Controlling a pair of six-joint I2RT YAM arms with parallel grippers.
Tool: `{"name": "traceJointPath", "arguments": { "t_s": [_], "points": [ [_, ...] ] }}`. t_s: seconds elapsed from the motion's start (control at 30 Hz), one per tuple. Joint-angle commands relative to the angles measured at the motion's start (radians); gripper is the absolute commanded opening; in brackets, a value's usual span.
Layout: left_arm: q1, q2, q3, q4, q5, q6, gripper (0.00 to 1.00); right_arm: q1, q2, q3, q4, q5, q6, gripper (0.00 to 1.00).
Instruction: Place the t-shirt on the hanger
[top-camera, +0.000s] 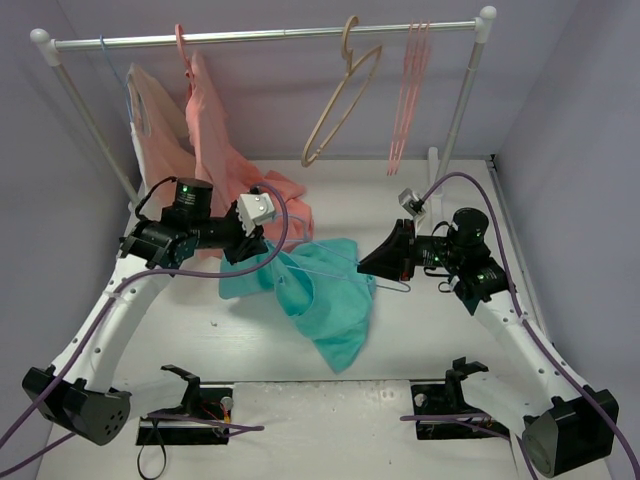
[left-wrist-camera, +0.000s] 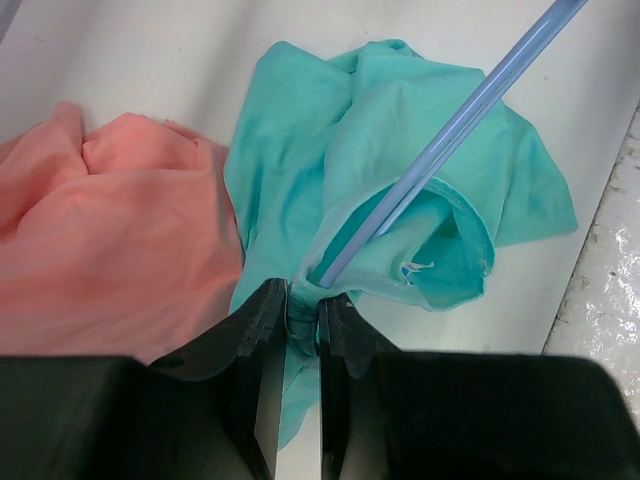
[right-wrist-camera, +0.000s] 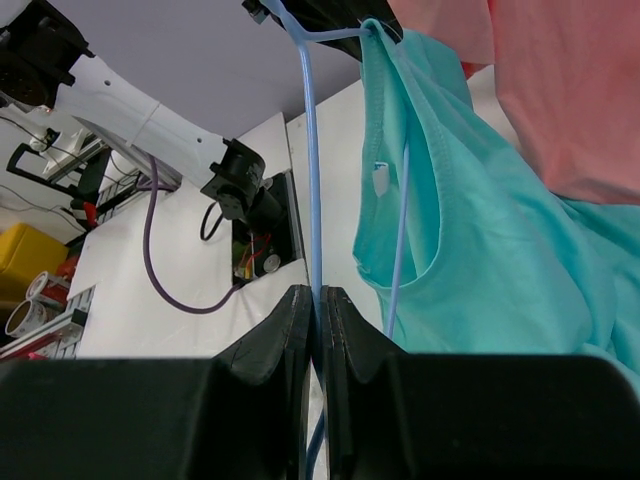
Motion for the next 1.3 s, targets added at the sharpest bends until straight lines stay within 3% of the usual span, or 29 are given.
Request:
{"name": "traceJointPath", "arguments": {
  "t_s": [0.0, 0.37, 0.67, 1.27],
  "points": [
    [-0.002, -0.043, 0.013, 0.129, 0.101, -0.056, 0.09, 0.015, 0.014, 0.063, 0.084, -0.039, -0.001, 0.0],
    [-0.004, -0.076, -0.047, 0.304, 0.268, -0.214, 0.14, 0.017, 0.032, 0.077, 0.123, -0.047, 0.032, 0.0],
    [-0.004, -0.076, -0.065, 0.378, 0.331, -0.278, 0.21, 0.017, 0.037, 0.088, 0.127, -0.056, 0.04, 0.0],
    [-0.031, -0.033, -0.045, 0.484, 0.391, -0.393, 0.24, 0.021, 0.074, 0.137, 0.146, -0.062, 0.045, 0.0]
  ]
}}
